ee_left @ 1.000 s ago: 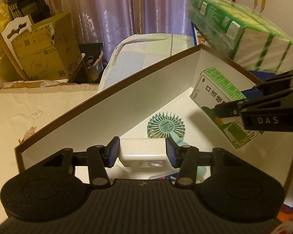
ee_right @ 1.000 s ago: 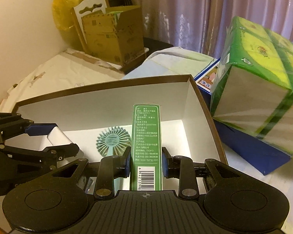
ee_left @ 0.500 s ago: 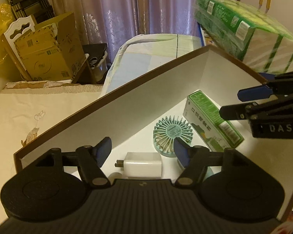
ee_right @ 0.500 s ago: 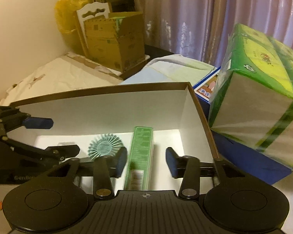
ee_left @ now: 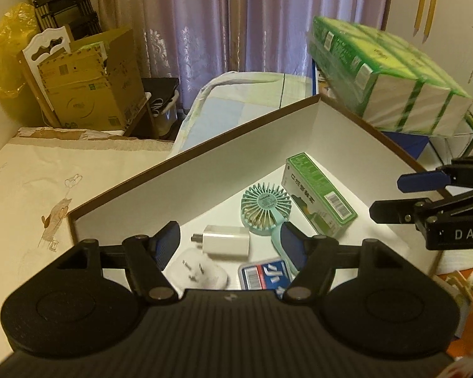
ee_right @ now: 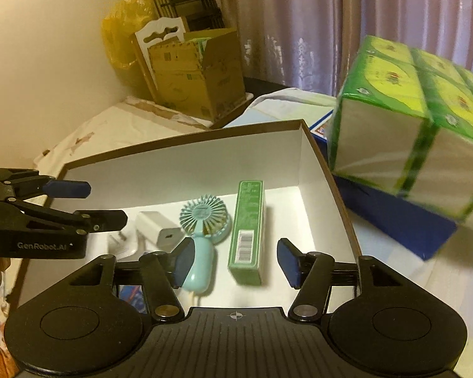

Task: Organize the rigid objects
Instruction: 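Lower and open both grippers to drop the white block and green box into the box, then withdraw both grippers from the box back toward the table items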

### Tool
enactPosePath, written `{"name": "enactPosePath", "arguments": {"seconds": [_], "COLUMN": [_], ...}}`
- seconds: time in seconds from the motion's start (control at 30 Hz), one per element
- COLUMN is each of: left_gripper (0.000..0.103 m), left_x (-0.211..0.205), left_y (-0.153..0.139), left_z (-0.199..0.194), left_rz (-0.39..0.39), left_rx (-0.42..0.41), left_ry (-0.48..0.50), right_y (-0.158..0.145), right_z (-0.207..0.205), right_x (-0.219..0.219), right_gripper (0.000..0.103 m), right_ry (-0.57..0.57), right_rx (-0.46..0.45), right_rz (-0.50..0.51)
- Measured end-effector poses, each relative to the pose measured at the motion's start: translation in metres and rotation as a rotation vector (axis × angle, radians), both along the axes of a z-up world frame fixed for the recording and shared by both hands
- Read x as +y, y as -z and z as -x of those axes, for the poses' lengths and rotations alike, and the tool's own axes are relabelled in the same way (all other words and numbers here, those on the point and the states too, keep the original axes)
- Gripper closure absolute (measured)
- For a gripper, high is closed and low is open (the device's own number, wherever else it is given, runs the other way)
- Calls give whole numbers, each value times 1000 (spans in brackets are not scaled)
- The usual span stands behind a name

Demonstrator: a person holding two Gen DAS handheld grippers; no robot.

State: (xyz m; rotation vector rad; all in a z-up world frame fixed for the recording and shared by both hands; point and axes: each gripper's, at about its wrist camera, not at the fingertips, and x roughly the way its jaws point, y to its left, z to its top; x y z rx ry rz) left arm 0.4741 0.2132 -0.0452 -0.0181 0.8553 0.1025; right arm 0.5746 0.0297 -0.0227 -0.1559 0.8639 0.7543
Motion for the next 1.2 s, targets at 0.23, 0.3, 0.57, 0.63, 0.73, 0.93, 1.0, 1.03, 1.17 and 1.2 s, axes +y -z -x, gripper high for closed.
{"name": "enactPosePath", "arguments": {"seconds": [0.23, 0.3, 0.57, 0.63, 0.73, 0.93, 1.0, 1.03, 1.17, 1.2], "left_gripper": [36, 36, 36, 36, 36, 36, 36, 36, 36, 36], "left_x": [-8, -11, -26, -31, -38, -57, -64, -68, -85, -89], "left_y": [-18, -22, -36, -37, -37, -35, -34, -33, -28, -26], "left_z": [32, 40, 76, 85, 98, 124, 131, 134, 147, 150], "left_rz": [3, 0, 12, 16, 23, 37, 42, 43, 47, 50], "left_rx": [-18, -20, -38, -37, -32, -17, -10, -7, 6, 10], "left_ry": [-18, -22, -28, -26, -20, 8, 23, 31, 63, 70], "right_y": [-16, -21, -36, -38, -40, -42, -41, -40, -36, -35], "right_z": [29, 36, 64, 72, 85, 115, 124, 129, 147, 152], "right_x": [-13, -17, -34, -40, -50, -72, -79, -83, -100, -105], "right_gripper": [44, 43, 41, 41, 41, 41, 41, 41, 41, 41], "right_ry": [21, 26, 44, 49, 59, 83, 91, 95, 117, 123], "right_rx": [2, 1, -8, -8, -2, 14, 19, 22, 38, 43], "right_rz": [-39, -48, -79, -87, -95, -107, -107, -106, -102, -100]}}
